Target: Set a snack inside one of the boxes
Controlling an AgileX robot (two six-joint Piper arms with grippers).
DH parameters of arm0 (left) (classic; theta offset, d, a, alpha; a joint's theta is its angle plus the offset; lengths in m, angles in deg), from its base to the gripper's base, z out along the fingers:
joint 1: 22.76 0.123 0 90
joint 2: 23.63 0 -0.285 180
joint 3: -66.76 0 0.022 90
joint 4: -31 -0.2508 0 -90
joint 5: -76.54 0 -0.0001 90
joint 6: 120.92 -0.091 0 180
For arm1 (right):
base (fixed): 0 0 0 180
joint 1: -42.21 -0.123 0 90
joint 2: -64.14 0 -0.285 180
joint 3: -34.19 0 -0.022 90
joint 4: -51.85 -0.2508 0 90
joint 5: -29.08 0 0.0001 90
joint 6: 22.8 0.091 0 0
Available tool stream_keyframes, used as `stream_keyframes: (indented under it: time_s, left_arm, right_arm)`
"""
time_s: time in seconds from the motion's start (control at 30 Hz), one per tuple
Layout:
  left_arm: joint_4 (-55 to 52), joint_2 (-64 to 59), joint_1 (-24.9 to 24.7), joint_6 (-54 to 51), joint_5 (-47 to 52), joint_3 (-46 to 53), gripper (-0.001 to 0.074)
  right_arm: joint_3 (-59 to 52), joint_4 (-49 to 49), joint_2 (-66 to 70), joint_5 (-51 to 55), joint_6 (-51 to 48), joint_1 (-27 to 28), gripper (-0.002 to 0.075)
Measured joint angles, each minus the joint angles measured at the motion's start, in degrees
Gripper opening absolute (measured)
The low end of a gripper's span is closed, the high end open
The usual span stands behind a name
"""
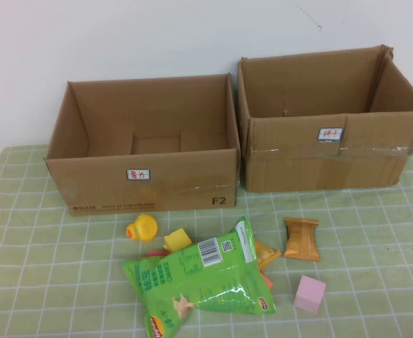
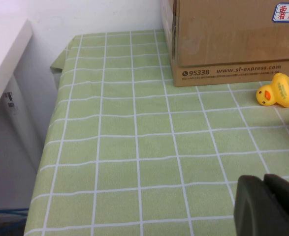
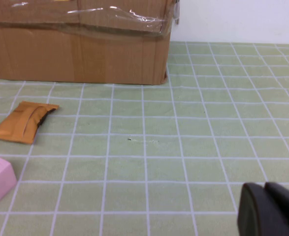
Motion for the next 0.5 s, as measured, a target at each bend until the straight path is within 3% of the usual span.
stream_keyframes:
  time_s: [0.5]
  left_arm:
    - [-0.1, 0.0, 0.0, -0.4, 0.0, 0.0, 0.0000]
  right_arm:
    - [0.0, 1.4, 0.0, 0.0, 0.0, 0.0, -0.0002]
